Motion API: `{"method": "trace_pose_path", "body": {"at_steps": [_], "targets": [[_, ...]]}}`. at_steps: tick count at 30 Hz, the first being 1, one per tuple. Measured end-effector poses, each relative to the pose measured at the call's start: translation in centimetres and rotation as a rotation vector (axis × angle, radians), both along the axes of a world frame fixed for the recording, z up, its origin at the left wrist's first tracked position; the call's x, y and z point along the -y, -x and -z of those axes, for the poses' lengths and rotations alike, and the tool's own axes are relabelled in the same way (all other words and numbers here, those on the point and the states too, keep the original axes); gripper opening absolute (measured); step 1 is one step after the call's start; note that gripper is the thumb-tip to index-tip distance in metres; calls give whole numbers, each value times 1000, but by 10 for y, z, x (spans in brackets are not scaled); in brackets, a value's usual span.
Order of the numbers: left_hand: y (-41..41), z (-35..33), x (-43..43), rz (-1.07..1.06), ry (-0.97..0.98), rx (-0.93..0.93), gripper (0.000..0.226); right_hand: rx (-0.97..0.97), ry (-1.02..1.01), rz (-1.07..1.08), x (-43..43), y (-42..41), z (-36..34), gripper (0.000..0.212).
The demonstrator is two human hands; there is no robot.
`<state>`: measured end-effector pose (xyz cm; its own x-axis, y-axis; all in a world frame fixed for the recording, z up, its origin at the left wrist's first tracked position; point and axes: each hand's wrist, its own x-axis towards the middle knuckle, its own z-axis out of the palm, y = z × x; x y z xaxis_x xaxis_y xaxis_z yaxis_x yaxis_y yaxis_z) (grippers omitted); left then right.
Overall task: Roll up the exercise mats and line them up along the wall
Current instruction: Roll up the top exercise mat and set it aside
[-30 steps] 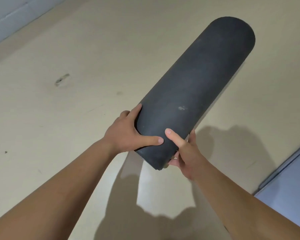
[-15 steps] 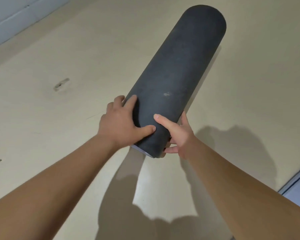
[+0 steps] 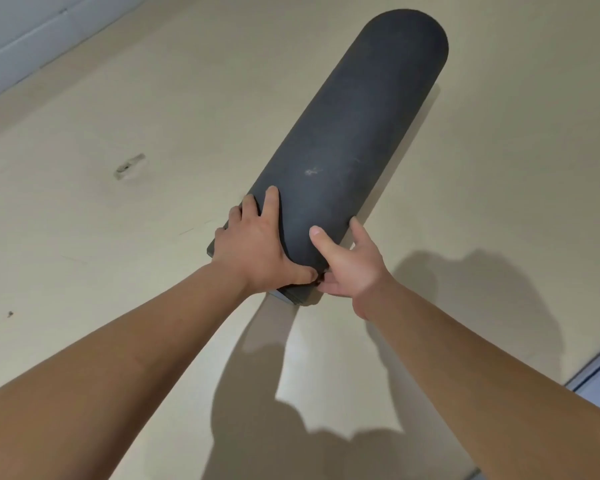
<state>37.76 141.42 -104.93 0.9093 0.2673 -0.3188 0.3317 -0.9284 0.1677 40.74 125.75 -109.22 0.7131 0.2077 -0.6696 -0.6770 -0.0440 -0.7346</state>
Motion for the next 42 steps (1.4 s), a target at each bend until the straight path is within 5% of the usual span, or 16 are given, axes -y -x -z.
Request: {"method": "trace_pose_path", "body": {"at_steps": [6,12,22,27,33,42], "targets": [[0,14,-3,114,-217,2,148,-133,-112,4,-24,15,22,79],[-2,30,-14,113,-150,15,143,-29,148,-59,-11,10,25,79],[-16,13,-30,135,-162,34,147,-11,184,-208,21,8,-8,54],[-15,10,-23,178,-184,123,124,16,196,-212,31,10,-16,59],[-23,7,-16,101,-193,-74,167,12,194,-201,30,8,-25,60],[-39,-16,-38,-9,181,-136,133,39,180,-210,33,9,-26,74]]}}
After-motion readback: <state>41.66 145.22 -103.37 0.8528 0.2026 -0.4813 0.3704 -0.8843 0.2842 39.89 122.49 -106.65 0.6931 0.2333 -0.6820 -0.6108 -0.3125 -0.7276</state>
